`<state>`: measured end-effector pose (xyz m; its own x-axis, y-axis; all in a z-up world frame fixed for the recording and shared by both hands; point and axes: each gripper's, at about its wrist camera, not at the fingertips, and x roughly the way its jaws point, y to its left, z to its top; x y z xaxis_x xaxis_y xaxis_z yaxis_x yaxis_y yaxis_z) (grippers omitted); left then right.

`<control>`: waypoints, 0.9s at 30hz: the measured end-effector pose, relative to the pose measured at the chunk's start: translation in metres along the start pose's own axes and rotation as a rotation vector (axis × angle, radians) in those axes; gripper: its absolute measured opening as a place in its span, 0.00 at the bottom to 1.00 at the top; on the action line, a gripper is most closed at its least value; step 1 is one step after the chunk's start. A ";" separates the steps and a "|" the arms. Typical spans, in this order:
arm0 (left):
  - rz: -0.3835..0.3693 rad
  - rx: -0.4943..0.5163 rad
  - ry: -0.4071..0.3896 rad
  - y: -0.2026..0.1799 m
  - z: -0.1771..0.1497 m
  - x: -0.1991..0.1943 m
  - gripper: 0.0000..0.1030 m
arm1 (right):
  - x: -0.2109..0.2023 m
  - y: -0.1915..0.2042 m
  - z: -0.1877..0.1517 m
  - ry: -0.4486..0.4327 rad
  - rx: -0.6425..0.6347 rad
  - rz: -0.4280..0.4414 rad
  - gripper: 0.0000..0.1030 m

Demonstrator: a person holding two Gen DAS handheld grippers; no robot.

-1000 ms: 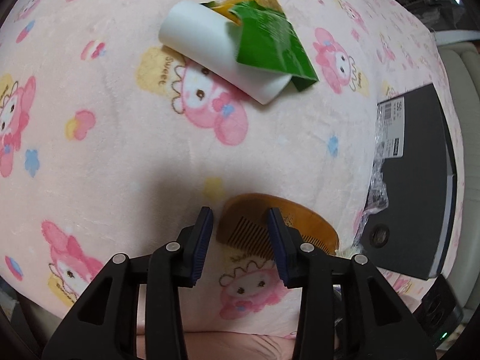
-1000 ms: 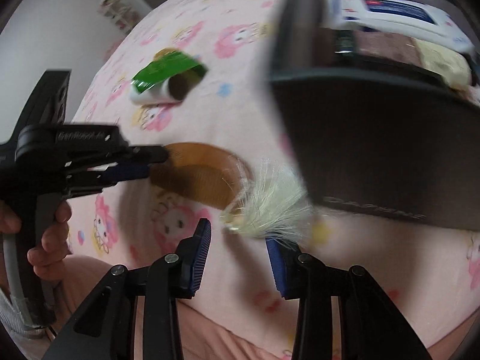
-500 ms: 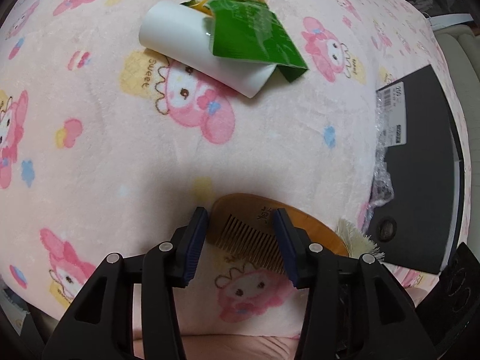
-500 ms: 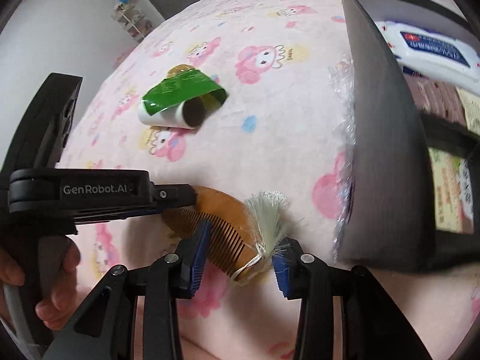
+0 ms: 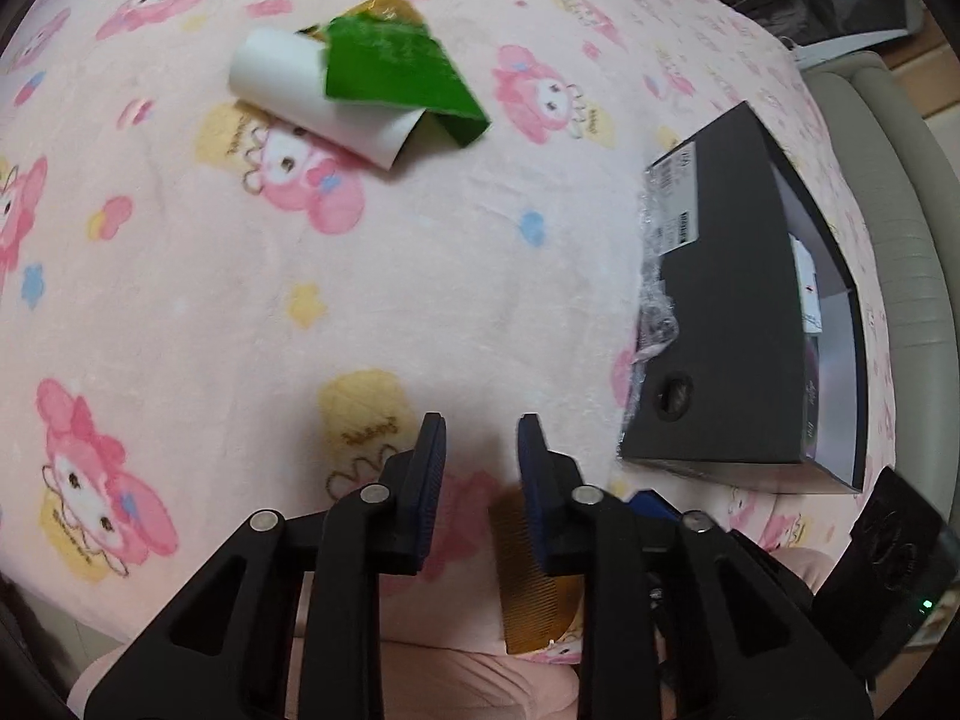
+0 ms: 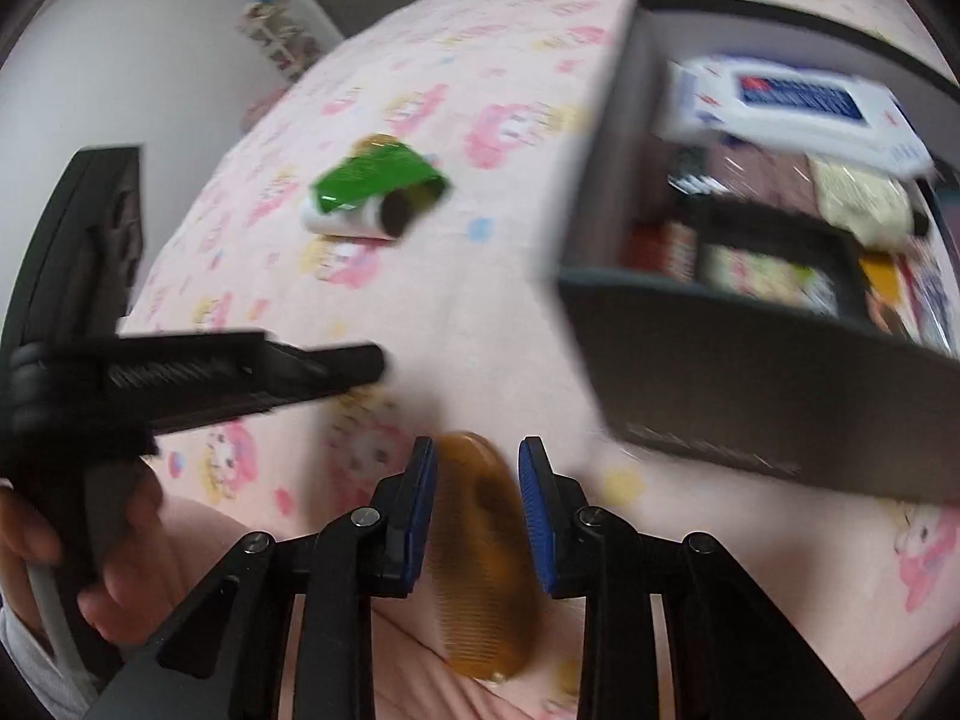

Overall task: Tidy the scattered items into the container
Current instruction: 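Carry the wooden comb with the right tool toward the box, then grasp the comb's body with the left tool while the right tool holds its tassel end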

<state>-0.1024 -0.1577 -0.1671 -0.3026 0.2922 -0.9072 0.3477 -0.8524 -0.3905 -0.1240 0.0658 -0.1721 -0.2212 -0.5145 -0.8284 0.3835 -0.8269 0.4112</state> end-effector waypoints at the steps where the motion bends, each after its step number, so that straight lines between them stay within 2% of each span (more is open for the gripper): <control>1: 0.004 0.007 0.009 -0.002 -0.003 0.002 0.30 | 0.001 -0.007 -0.003 0.018 0.013 0.005 0.25; 5: -0.022 0.017 0.059 -0.014 -0.020 0.011 0.34 | 0.008 -0.024 -0.014 0.097 0.038 0.019 0.25; 11: -0.006 -0.024 0.144 -0.018 -0.044 0.033 0.40 | 0.012 -0.030 -0.030 0.164 0.013 0.045 0.30; 13: 0.000 -0.023 0.161 -0.021 -0.049 0.041 0.41 | 0.017 -0.027 -0.033 0.159 -0.007 0.062 0.32; 16: 0.005 -0.009 0.145 -0.026 -0.053 0.045 0.42 | 0.020 -0.027 -0.033 0.136 -0.015 0.087 0.32; 17: -0.003 -0.003 0.139 -0.028 -0.055 0.044 0.41 | 0.020 -0.027 -0.033 0.129 -0.019 0.088 0.28; 20: -0.009 0.027 0.101 -0.034 -0.060 0.038 0.33 | 0.015 -0.024 -0.031 0.103 -0.039 0.077 0.22; 22: -0.010 0.038 0.063 -0.037 -0.065 0.028 0.22 | 0.010 -0.023 -0.030 0.088 -0.043 0.071 0.22; 23: -0.017 0.036 0.047 -0.037 -0.067 0.023 0.18 | 0.006 -0.022 -0.028 0.073 -0.047 0.061 0.19; 24: -0.042 0.028 0.033 -0.038 -0.071 0.017 0.06 | 0.000 -0.020 -0.027 0.056 -0.055 0.056 0.16; 25: -0.072 0.019 0.020 -0.039 -0.074 0.010 0.02 | -0.007 -0.018 -0.025 0.037 -0.062 0.069 0.09; 27: -0.091 0.023 -0.016 -0.043 -0.079 -0.004 0.01 | -0.023 -0.010 -0.019 -0.003 -0.073 0.117 0.06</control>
<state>-0.0459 -0.0877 -0.1593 -0.3460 0.3622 -0.8655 0.2975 -0.8325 -0.4673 -0.1054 0.0900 -0.1649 -0.1741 -0.6073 -0.7752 0.4707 -0.7428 0.4762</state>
